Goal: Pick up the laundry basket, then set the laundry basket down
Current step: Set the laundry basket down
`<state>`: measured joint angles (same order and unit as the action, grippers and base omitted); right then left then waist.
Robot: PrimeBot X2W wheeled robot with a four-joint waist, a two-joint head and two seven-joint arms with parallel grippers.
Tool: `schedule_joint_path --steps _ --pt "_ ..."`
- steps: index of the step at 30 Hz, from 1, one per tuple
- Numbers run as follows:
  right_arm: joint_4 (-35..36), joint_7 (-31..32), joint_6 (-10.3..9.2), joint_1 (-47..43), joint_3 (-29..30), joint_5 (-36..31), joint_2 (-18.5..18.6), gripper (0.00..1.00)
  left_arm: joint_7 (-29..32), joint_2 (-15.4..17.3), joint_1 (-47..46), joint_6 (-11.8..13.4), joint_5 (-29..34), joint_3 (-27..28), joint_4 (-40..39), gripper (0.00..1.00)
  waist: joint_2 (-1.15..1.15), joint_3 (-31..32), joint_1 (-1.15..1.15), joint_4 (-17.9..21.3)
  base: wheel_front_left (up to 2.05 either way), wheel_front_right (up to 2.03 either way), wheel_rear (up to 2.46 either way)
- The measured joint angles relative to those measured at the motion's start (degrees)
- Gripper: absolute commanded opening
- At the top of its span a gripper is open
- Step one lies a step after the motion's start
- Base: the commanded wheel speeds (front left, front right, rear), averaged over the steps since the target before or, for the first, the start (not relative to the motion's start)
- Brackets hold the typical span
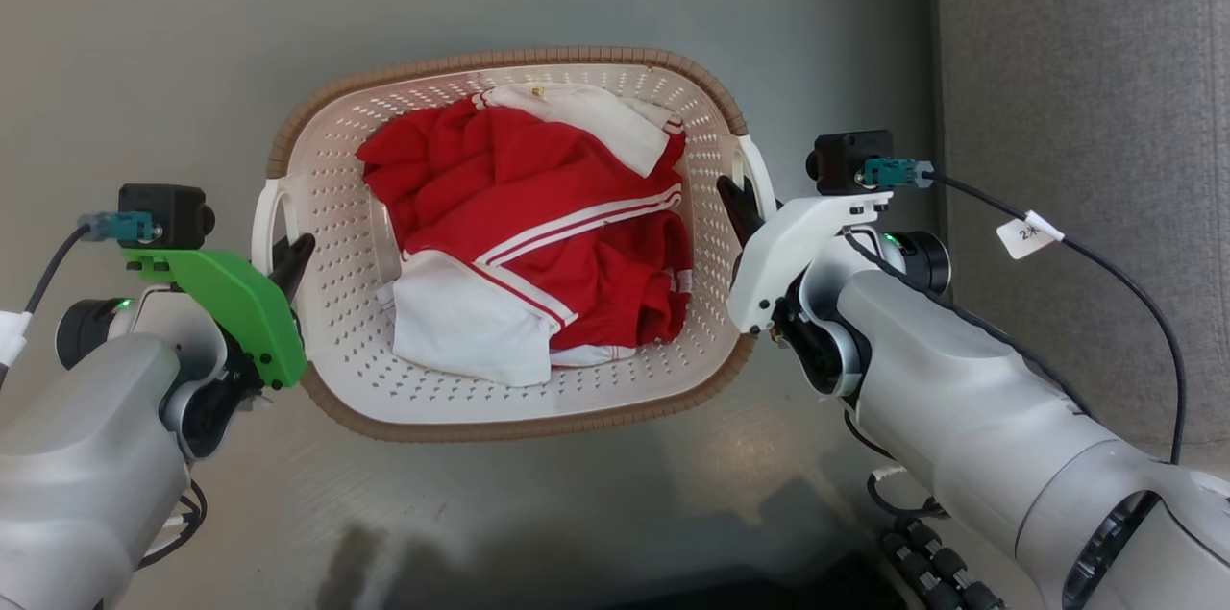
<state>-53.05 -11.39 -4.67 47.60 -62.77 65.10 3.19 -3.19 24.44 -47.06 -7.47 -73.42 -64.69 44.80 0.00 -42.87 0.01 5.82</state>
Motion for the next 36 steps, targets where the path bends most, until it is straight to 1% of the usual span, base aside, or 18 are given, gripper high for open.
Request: schedule_joint_path --steps 4,6,15,17,24,27,29,36 --pt "0.46 -1.04 -0.08 0.01 0.00 0.11 0.03 0.00 -1.87 0.40 0.00 -0.01 0.08 -0.09 -0.46 0.00 0.00 -1.68 0.00 -0.03 0.00 0.00 0.00" --pt "0.81 -1.74 -0.57 0.04 0.42 0.29 0.00 0.00 -3.12 0.47 -0.01 -0.01 0.09 -0.04 -0.68 0.00 0.00 -2.52 0.00 -0.04 0.00 0.00 0.00" --pt "2.03 -2.79 -1.05 0.20 0.70 0.51 0.08 0.00 -7.10 0.93 -0.31 -0.02 0.63 -0.33 -0.70 0.00 0.00 -6.26 0.00 -0.13 0.00 0.00 0.00" --pt "2.08 -2.97 -1.42 0.38 0.83 0.51 0.04 0.00 -7.87 1.00 -0.63 -0.03 0.71 -0.46 -0.70 0.00 0.00 -7.02 0.00 -0.15 0.00 0.00 0.00" --pt "1.96 -3.03 -1.56 0.43 0.96 0.62 0.01 0.00 -8.87 0.96 -1.24 -0.03 1.78 -1.35 -0.31 0.00 0.00 -8.86 0.00 -0.38 0.00 0.00 0.00" --pt "1.98 -3.03 -1.59 0.43 1.42 0.62 -0.05 0.00 -9.10 0.88 -1.24 -0.03 1.78 -1.62 -0.11 0.00 0.00 -9.11 -0.01 -0.45 0.00 0.00 0.00" --pt "2.00 -3.03 -1.96 0.43 1.64 0.59 -0.12 0.00 -9.31 0.78 -1.26 -0.03 1.77 -1.75 -0.09 0.00 0.00 -9.24 -0.01 -0.46 0.00 0.00 0.00" --pt "1.60 -3.03 -1.99 0.41 1.51 0.71 -0.14 0.00 -9.48 0.66 -1.39 -0.03 1.75 -2.33 0.11 0.00 0.00 -9.48 -0.01 -0.49 0.00 0.00 0.00"
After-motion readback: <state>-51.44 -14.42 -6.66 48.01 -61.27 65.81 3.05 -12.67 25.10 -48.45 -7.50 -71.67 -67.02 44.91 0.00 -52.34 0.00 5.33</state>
